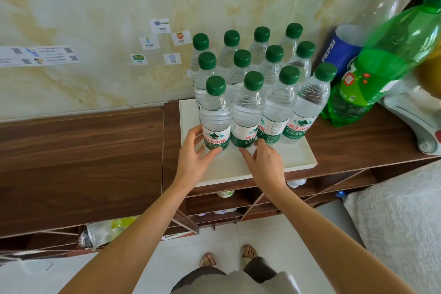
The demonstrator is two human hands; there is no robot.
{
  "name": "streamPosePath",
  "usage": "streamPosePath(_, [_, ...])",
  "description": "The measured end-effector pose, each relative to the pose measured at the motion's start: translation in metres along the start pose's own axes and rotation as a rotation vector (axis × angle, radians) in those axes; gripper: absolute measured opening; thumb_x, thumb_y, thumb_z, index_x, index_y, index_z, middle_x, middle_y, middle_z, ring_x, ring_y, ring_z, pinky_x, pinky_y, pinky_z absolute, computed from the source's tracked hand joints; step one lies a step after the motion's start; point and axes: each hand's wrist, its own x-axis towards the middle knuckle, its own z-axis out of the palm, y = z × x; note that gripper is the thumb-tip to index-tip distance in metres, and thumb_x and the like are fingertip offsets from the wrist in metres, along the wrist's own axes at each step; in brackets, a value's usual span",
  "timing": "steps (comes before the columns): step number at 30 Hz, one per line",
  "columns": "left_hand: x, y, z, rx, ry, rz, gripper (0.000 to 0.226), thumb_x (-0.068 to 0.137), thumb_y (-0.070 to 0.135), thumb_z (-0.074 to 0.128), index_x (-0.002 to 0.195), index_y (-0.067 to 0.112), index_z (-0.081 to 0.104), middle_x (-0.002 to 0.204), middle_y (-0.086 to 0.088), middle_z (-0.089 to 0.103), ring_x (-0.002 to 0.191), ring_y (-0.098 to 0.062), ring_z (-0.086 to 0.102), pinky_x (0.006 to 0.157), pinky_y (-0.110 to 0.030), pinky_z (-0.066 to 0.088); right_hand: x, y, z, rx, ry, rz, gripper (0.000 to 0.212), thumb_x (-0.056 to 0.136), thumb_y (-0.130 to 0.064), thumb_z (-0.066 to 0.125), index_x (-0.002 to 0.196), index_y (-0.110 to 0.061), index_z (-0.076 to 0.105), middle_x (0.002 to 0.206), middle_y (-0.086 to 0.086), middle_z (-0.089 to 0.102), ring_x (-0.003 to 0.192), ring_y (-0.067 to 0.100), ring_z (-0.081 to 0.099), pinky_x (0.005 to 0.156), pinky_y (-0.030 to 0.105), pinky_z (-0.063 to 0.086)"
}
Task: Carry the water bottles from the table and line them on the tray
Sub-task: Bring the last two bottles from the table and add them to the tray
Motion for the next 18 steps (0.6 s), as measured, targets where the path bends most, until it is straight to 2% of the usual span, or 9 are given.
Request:
streamPosePath(8, [-0.001,0.0,0.001,0.006,-0.005,0.003,0.061,0.076,0.017,0.08,0.126,0.029,0.048,0.133,0.013,0.055,0.127,-0.008,0.05,0.106,-0.037,0.046,-0.004,-0.004,0.001,-0.004,0.007,0.008,0.044,0.095,-0.047,0.048,0.11,-0.006,0.052,0.082,0.011,0.066,0.075,0.029,0.063,0.065,0.035,0.047])
streamPosePath(11, [-0.002,0.0,0.001,0.019,-0.011,0.008,0.063,0.077,0.018,0.079,0.13,0.026,0.047,0.137,0.009,0.053,0.129,-0.008,0.049,0.107,-0.035,0.045,-0.004,-0.003,-0.002,-0.005,-0.005,0.016,0.046,0.095,-0.048,0.048,0.113,-0.006,0.053,0.083,0.01,0.066,0.076,0.028,0.063,0.067,0.036,0.049])
streamPosePath(14, [-0.005,0.0,-0.001,0.022,0.007,0.03,0.063,0.08,0.017,0.076,0.135,0.023,0.046,0.139,0.006,0.052,0.129,-0.006,0.048,0.104,-0.028,0.047,-0.009,-0.004,-0.004,0.008,0.025,0.026,0.047,0.094,-0.048,0.049,0.118,-0.007,0.051,0.084,0.01,0.067,0.078,0.029,0.064,0.07,0.038,0.052])
streamPosePath(18, [-0.005,0.002,-0.002,0.037,0.033,0.053,0.061,0.081,0.015,0.075,0.135,0.021,0.047,0.137,0.005,0.054,0.125,-0.002,0.049,0.097,-0.015,0.047,-0.012,-0.016,0.0,0.037,0.052,0.072,0.048,0.093,-0.047,0.053,0.118,-0.007,0.044,0.084,0.012,0.069,0.077,0.031,0.065,0.065,0.035,0.048])
